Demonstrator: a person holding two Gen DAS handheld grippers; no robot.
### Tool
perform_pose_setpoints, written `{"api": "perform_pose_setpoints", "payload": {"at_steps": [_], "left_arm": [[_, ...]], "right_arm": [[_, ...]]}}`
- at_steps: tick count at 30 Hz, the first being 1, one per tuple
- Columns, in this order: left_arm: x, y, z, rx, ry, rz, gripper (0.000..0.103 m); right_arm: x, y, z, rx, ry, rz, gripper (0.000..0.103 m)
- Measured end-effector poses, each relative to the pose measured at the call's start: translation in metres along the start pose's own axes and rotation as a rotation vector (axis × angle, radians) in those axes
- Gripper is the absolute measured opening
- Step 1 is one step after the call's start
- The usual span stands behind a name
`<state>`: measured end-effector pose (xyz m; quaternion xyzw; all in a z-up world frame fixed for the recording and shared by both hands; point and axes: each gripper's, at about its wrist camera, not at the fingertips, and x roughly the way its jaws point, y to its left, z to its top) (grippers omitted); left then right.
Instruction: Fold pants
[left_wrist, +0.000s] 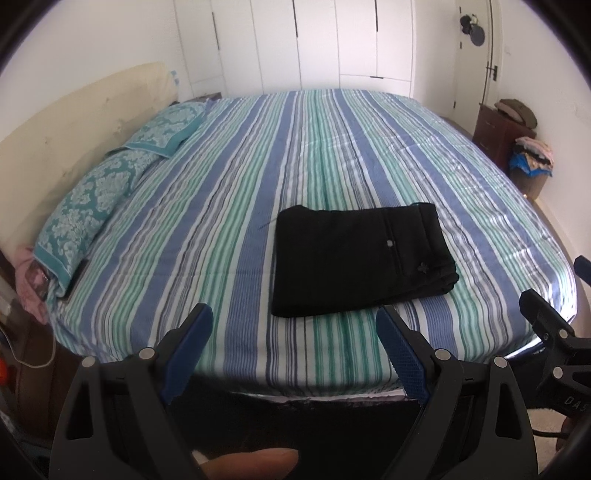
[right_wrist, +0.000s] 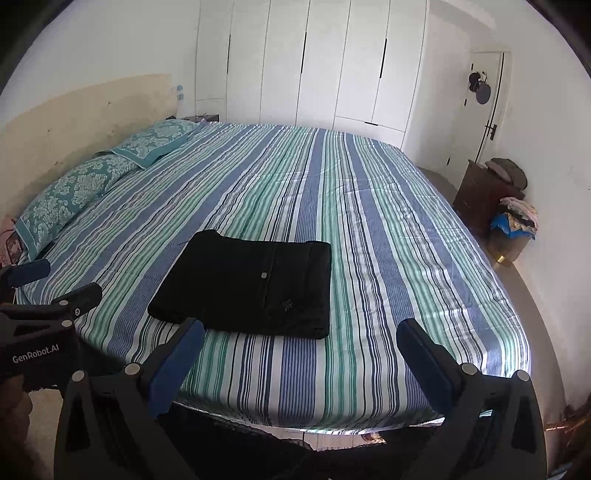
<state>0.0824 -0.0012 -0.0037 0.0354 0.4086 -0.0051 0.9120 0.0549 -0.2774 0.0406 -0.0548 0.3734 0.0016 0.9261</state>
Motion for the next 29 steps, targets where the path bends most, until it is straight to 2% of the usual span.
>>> {"api": "perform_pose_setpoints", "payload": {"at_steps": [14,29], "left_arm": [[0.0014,-0.0040,-0.0002,0.001,0.014,-0.019,0.092],[0.0041,-0.0038,-0.0025,0.004,0.022,-0.039,0.092]], "right_arm": [[-0.0002,-0.0048,-0.0006,0.011,0.013,-0.033,0.103],[0.0029,-0.0038,-0.0026,0.008,0.028,-0.032,0.103]]}}
